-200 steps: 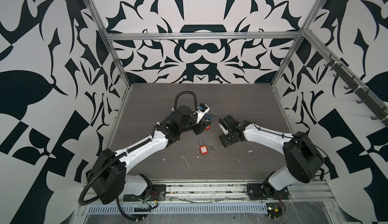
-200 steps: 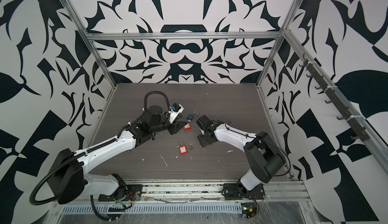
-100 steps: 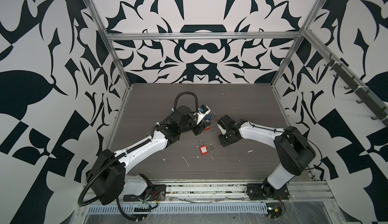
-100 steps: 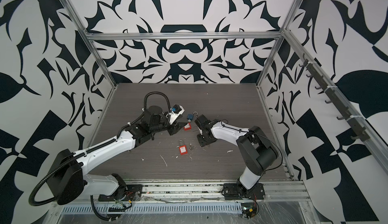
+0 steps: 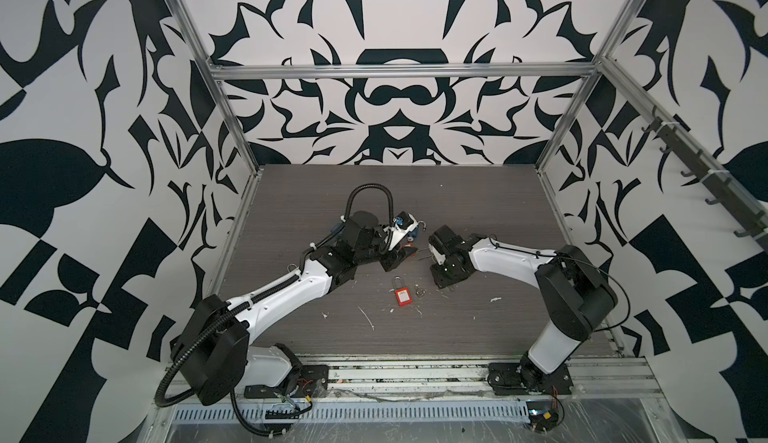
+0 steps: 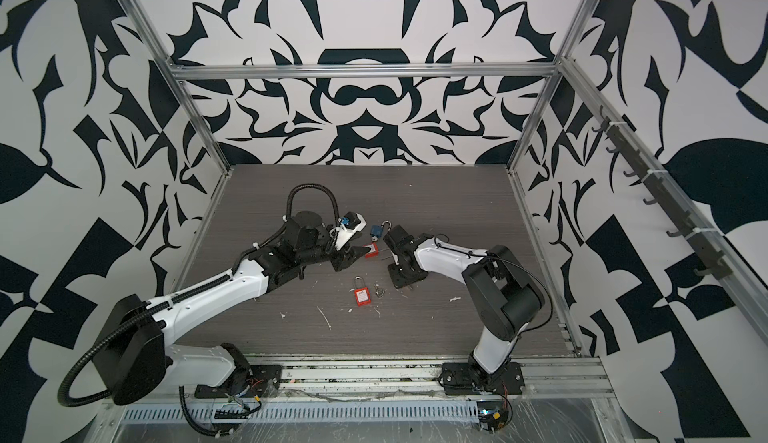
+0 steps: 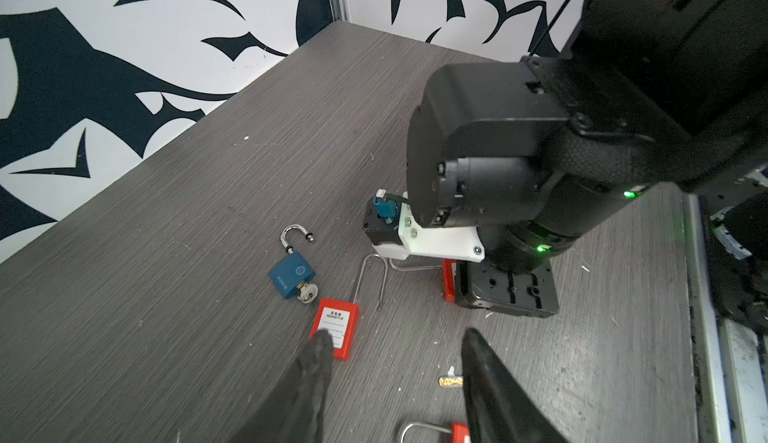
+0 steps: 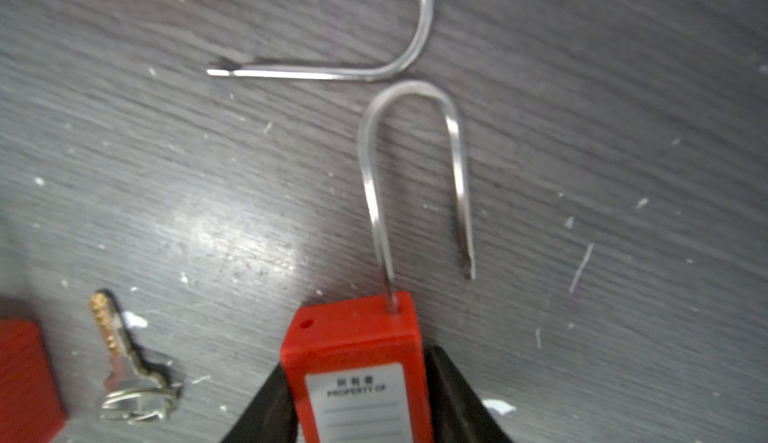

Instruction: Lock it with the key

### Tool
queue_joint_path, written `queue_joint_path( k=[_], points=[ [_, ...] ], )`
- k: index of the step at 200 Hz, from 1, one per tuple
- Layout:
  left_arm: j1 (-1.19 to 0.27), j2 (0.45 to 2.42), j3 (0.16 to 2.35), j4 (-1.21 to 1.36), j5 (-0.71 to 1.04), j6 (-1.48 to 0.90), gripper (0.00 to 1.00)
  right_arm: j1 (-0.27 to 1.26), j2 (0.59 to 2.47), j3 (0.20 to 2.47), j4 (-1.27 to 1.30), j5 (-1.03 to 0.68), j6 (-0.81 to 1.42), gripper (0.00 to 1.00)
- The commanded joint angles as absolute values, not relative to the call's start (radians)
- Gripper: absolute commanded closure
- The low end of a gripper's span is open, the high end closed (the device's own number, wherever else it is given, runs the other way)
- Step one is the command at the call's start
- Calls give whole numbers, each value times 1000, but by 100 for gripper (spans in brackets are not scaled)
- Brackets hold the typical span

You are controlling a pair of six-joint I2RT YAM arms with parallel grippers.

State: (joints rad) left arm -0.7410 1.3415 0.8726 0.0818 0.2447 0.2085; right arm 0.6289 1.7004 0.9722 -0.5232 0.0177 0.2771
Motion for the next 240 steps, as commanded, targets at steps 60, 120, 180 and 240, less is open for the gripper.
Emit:
queue_joint_path(
  k=[60,120,180,240],
  points=[
    [-742,1283,856,19,228,239,49,650,1539,982,-557,11,205,68],
    [-741,1217,843,-75,306,365,49,663,1321,956,-557,-88,-47,75],
    [-741,1168,815,-143,443,504,49,664,1087,858,-604,-329,-392,78],
    [-741,1200,842,-205,534,606,52,664,1055,882,-608,-389,-465,82]
  ],
)
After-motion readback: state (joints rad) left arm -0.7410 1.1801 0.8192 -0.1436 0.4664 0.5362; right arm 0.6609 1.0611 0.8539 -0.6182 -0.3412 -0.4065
